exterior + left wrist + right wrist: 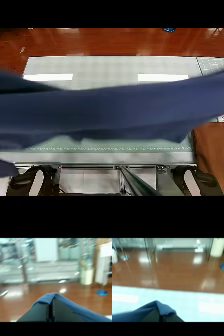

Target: Fold the shirts.

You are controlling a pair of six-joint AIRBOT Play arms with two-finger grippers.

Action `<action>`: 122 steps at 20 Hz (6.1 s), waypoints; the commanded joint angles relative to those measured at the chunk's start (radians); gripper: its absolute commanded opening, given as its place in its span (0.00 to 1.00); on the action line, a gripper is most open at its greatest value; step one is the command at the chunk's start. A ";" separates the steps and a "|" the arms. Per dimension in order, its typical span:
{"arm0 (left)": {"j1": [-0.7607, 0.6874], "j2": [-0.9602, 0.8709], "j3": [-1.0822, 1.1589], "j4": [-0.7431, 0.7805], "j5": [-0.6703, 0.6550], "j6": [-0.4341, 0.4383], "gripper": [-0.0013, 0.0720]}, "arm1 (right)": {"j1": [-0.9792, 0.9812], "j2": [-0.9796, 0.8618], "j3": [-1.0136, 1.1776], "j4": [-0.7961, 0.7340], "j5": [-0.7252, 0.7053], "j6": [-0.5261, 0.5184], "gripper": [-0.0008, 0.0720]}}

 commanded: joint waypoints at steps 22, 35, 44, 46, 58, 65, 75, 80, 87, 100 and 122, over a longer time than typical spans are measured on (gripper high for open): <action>-0.106 -1.389 -0.068 -0.319 0.124 -0.040 0.05 | 0.002 -1.088 -0.359 0.454 -0.500 -0.195 0.04; -0.028 -1.267 -0.138 -0.186 -0.254 0.073 0.05 | -0.037 -1.097 -0.328 0.180 -0.103 -0.154 0.04; -0.060 -1.231 -0.509 -0.222 -0.156 0.097 0.11 | -0.013 -1.098 -0.435 0.087 -0.139 -0.114 0.12; -0.060 -1.229 -0.503 -0.235 -0.235 0.099 0.71 | -0.013 -1.093 -0.434 0.092 -0.130 -0.078 0.57; 0.407 -0.568 -1.209 -0.276 -0.114 0.154 0.71 | -0.209 -0.487 -0.998 0.200 -0.303 -0.203 0.57; 0.446 -0.522 -1.401 -0.352 -0.063 0.160 0.71 | -0.206 -0.335 -1.277 0.310 -0.335 -0.272 0.57; 0.069 -0.662 -1.452 -0.445 0.137 0.136 0.13 | -0.252 -0.335 -1.270 0.368 -0.352 -0.226 0.57; 0.048 -0.658 -1.445 -0.494 0.132 0.188 0.05 | -0.460 -0.338 -1.286 0.058 -0.201 -0.104 0.57; 0.046 -0.658 -1.447 -0.499 0.129 0.200 0.05 | -0.464 -0.376 -1.340 -0.048 -0.153 -0.077 0.57; 0.048 -0.658 -1.443 -0.525 0.140 0.207 0.05 | -0.253 -0.634 -1.308 0.240 -0.346 -0.175 0.32; 0.027 -1.104 -0.617 -0.541 0.114 0.176 0.05 | -0.077 -0.920 -0.763 0.440 -0.375 -0.286 0.04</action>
